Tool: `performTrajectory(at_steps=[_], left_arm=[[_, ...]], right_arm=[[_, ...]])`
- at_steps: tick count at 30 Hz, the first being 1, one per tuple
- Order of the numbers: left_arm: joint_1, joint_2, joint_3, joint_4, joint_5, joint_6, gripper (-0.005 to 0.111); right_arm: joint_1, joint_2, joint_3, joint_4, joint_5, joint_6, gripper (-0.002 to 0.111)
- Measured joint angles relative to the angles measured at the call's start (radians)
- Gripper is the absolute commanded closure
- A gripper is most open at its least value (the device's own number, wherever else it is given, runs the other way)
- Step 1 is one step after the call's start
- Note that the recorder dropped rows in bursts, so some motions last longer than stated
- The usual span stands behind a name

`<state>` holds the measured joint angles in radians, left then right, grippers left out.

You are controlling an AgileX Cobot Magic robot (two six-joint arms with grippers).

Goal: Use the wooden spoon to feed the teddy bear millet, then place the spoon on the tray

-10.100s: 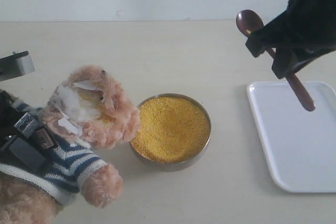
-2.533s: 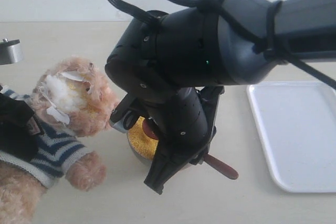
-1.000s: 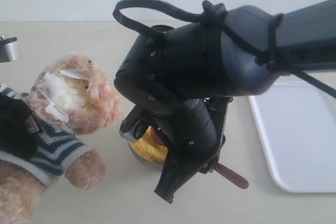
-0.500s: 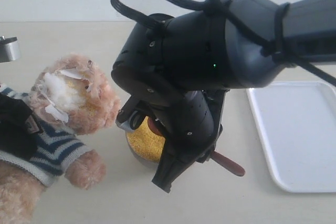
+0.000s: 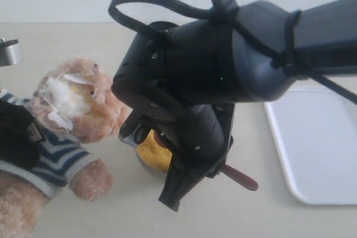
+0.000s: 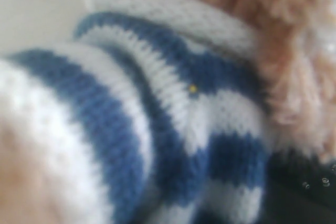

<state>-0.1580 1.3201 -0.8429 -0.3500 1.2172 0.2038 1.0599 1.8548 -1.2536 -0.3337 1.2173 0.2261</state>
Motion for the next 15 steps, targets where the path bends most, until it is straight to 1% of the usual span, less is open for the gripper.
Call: performTrajectory(at_steps=[15], left_arm=[[0.000,0.000,0.000,0.000,0.000,0.000,0.103]], right_arm=[[0.013,0.008,0.000,0.011,0.000,0.010,0.109]])
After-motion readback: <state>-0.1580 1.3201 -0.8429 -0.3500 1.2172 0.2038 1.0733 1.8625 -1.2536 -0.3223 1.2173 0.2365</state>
